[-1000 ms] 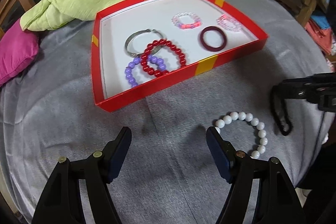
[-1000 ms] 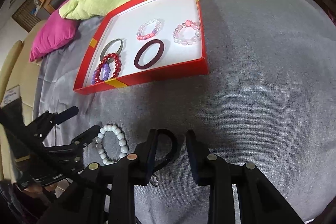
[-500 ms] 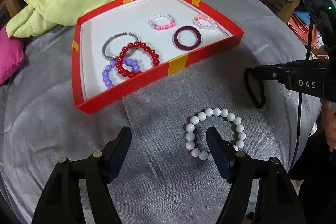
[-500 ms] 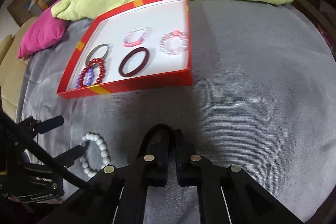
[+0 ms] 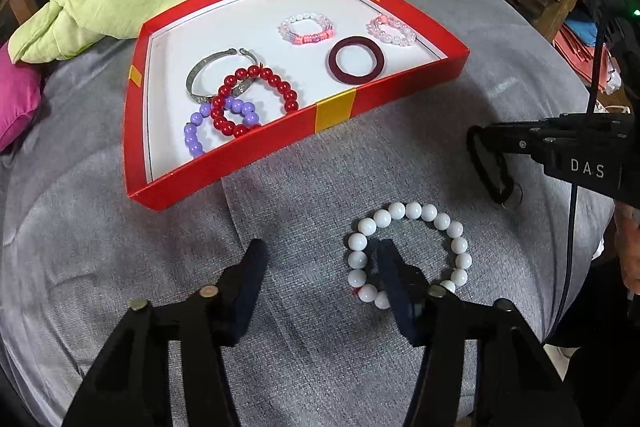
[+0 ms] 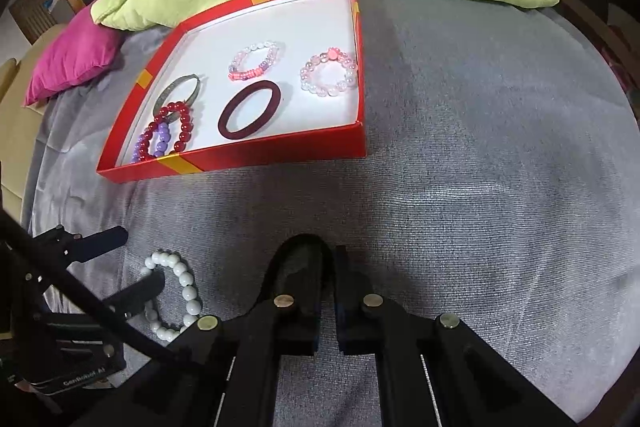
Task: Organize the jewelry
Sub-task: 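Grasp the white pearl bracelet with the left tool while the right tool holds the hair tie, then lift the white pearl bracelet with the left tool while the right tool holds the hair tie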
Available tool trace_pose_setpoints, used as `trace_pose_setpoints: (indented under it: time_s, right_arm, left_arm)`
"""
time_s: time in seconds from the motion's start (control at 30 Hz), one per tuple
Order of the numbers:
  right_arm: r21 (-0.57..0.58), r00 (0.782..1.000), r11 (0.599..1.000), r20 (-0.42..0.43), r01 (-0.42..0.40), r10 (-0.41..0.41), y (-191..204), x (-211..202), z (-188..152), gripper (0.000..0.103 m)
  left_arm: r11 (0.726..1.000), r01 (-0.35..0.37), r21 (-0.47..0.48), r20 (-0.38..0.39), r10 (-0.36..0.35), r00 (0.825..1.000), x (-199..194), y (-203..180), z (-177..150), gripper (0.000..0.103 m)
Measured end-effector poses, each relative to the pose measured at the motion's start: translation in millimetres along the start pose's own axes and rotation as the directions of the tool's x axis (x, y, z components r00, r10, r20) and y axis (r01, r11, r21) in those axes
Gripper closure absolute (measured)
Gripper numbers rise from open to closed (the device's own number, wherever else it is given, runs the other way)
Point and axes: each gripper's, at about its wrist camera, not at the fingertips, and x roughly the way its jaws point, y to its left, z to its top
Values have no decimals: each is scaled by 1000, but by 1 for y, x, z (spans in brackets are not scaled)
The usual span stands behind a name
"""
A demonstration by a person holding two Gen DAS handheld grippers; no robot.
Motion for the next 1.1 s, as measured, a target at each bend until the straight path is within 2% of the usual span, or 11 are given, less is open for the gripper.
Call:
trace_pose_setpoints:
  time_s: [0.1, 0.17, 0.2, 0.3, 0.37, 0.43, 0.57, 0.7, 0.8, 0.97, 1.1]
  right_arm:
    - [0, 1000, 1000, 1, 4, -4, -1, 0, -1, 97]
    - [4, 1000, 1000, 1, 4, -4, -1, 0, 0, 97]
    - [6, 1000, 1000, 3, 4, -4, -1, 1, 0, 97]
    - [9, 1000, 1000, 11, 7, -7, 0, 2, 1, 97]
    - [8, 1000, 1000, 18, 12, -12, 2, 4, 2, 97]
    - [-6, 999, 1000, 28, 24, -23, 5, 5, 2, 97]
    - [-5, 998, 999, 50, 39, -39, 9, 7, 2, 96]
    - [-1, 997, 999, 69, 44, -44, 10, 7, -1, 96]
    - [-8, 996, 999, 77, 49, -48, 11, 7, -2, 96]
    - [-11, 996, 996, 10, 84, -84, 14, 8, 4, 96]
    - [-43, 996, 997, 51, 71, -68, 14, 9, 2, 95]
  left_arm:
    - [1000, -15, 11, 7, 15, 1000, 2, -2, 3, 49]
    - [1000, -18, 20, 12, 17, 1000, 4, -5, 6, 55]
    - [1000, -16, 25, 13, 15, 1000, 4, -7, 7, 60]
    - [999, -21, 29, 12, 21, 1000, 6, -13, 9, 65]
    - [999, -27, 33, 13, 27, 1000, 7, -15, 11, 71]
    - [999, -36, 24, 16, 36, 999, 6, -18, 12, 83]
    - [999, -39, 10, 16, 39, 999, 2, -7, 6, 91]
    - [998, -63, -31, 15, 63, 998, 2, 6, 7, 93]
    - [997, -49, -56, 17, 50, 999, 1, 14, 6, 93]
    - [995, -78, -62, 19, 79, 997, -1, 13, 1, 93]
    - [992, -98, -78, 15, 99, 995, -1, 20, 0, 93]
